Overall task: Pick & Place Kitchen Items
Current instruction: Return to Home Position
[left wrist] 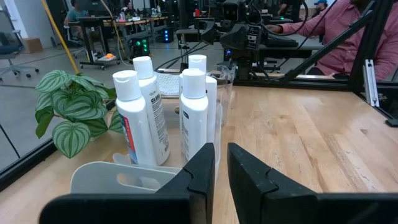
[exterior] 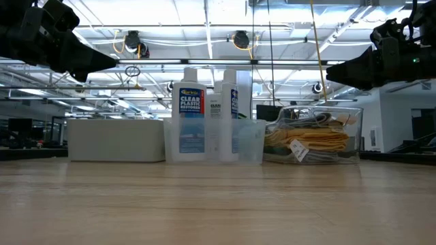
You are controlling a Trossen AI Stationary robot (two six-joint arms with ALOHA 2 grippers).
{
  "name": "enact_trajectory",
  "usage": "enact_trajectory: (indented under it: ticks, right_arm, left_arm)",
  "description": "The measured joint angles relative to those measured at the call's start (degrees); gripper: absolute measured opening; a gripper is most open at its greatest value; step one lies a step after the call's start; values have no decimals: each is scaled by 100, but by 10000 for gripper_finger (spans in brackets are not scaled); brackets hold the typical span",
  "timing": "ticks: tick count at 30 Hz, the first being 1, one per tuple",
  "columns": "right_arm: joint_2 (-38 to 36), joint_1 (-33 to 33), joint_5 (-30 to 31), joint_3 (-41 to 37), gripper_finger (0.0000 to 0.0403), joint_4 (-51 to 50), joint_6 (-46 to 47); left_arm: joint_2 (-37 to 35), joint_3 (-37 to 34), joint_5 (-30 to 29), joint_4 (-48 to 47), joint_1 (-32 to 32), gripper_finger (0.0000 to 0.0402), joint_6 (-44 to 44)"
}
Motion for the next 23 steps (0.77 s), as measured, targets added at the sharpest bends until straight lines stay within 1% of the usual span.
enact_trajectory:
  ticks: [23]
  right_arm:
    - [0, 0, -2, -1, 228, 0, 0]
  left_arm:
    - [1, 0, -1, 2, -1, 47, 0]
